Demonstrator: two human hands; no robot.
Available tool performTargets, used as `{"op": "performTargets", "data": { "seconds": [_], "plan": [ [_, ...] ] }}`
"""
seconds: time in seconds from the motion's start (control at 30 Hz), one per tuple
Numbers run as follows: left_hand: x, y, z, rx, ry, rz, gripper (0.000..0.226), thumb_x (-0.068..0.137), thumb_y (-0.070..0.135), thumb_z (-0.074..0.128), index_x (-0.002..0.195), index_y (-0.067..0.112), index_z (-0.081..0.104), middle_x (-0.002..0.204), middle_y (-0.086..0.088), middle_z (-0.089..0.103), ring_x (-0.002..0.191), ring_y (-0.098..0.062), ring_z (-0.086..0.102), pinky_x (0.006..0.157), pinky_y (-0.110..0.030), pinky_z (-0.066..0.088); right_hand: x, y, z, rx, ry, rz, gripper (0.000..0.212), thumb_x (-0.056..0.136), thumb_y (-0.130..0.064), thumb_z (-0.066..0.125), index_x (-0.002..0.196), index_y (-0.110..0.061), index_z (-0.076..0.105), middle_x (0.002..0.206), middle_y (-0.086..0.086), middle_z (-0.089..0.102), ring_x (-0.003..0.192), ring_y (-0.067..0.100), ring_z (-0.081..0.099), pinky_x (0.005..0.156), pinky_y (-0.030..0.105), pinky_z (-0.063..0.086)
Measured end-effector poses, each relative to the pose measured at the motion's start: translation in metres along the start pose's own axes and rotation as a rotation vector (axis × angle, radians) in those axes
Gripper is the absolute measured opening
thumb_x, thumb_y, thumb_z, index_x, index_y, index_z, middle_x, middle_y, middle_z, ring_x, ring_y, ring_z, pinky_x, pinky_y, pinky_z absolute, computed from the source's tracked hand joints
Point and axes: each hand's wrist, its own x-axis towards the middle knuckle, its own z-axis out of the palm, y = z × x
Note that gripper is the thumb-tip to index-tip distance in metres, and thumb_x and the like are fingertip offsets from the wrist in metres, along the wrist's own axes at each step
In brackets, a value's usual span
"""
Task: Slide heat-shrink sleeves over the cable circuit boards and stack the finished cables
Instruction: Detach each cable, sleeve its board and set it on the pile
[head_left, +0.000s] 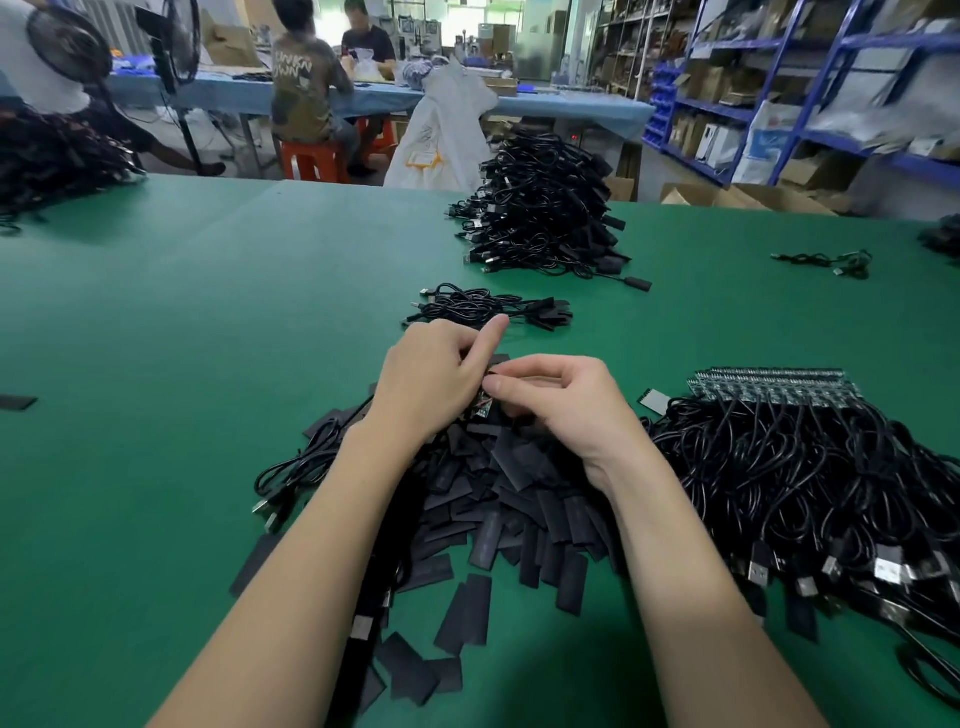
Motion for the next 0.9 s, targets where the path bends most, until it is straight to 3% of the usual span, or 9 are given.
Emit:
{"op": "performTargets", "data": {
  "seconds": [0.17,0.33,0.4,0.6,0.7,0.9],
  "plan": [
    [0.0007,0.0024,0.0003,0.045,0.052,-0.005,0.071,0.1,0.06,0.045,0.059,0.003,0.057,0.051,-0.012,0.054,0.054,-0.028,0.051,0.057,-0.035,0.045,-0.0012,-0.0001,-0.0014,-0.059,0.006,0.051,0.017,0.075,-0.026,0.089,0.087,-0.019,0.08,0.079,-0.008,0.078,0.067,-0.001,0.068,0.059,0.006,0.047],
    [0.002,0.0018,0.0027,0.016,0.067,0.003,0.074,0.099,0.061,0.047,0.055,0.001,0.054,0.051,-0.012,0.058,0.052,-0.027,0.051,0.058,-0.036,0.047,-0.001,0.0011,-0.0003,-0.064,-0.002,0.056,0.016,0.074,-0.025,0.09,0.085,-0.018,0.08,0.075,-0.008,0.076,0.064,-0.004,0.065,0.061,0.007,0.045],
    [0.0017,0.0019,0.0033,-0.011,0.073,0.012,0.074,0.099,0.06,0.048,0.055,0.001,0.055,0.05,-0.009,0.057,0.048,-0.02,0.05,0.056,-0.034,0.044,-0.0014,0.0009,-0.0002,-0.049,-0.02,0.048,0.014,0.075,-0.022,0.089,0.082,-0.017,0.078,0.071,-0.007,0.074,0.062,-0.002,0.064,0.062,0.01,0.045],
    [-0.0008,0.0079,0.0045,-0.021,0.074,0.06,0.072,0.099,0.055,0.053,0.038,0.019,0.044,0.042,0.027,0.05,0.045,0.003,0.049,0.052,-0.025,0.03,-0.0023,0.0004,-0.0031,0.031,-0.101,0.001,0.018,0.08,-0.009,0.084,0.071,-0.016,0.069,0.061,-0.005,0.065,0.052,0.003,0.053,0.055,0.013,0.042],
    [0.0,0.0074,0.0053,-0.043,0.064,0.07,0.073,0.1,0.055,0.052,0.037,0.019,0.041,0.041,0.026,0.051,0.045,0.001,0.05,0.052,-0.025,0.03,-0.0023,0.0021,-0.0032,0.095,-0.136,-0.003,0.025,0.08,-0.006,0.082,0.064,-0.019,0.068,0.06,-0.003,0.061,0.054,0.008,0.048,0.057,0.017,0.041],
    [-0.0001,0.0095,0.0041,-0.117,0.018,0.045,0.075,0.094,0.065,0.047,0.045,0.008,0.053,0.041,0.018,0.054,0.044,-0.005,0.05,0.055,-0.027,0.036,-0.0027,0.0037,-0.0036,0.162,-0.186,-0.028,0.025,0.081,-0.001,0.079,0.065,-0.015,0.066,0.059,-0.004,0.062,0.054,0.008,0.052,0.061,0.017,0.044]
  ]
}}
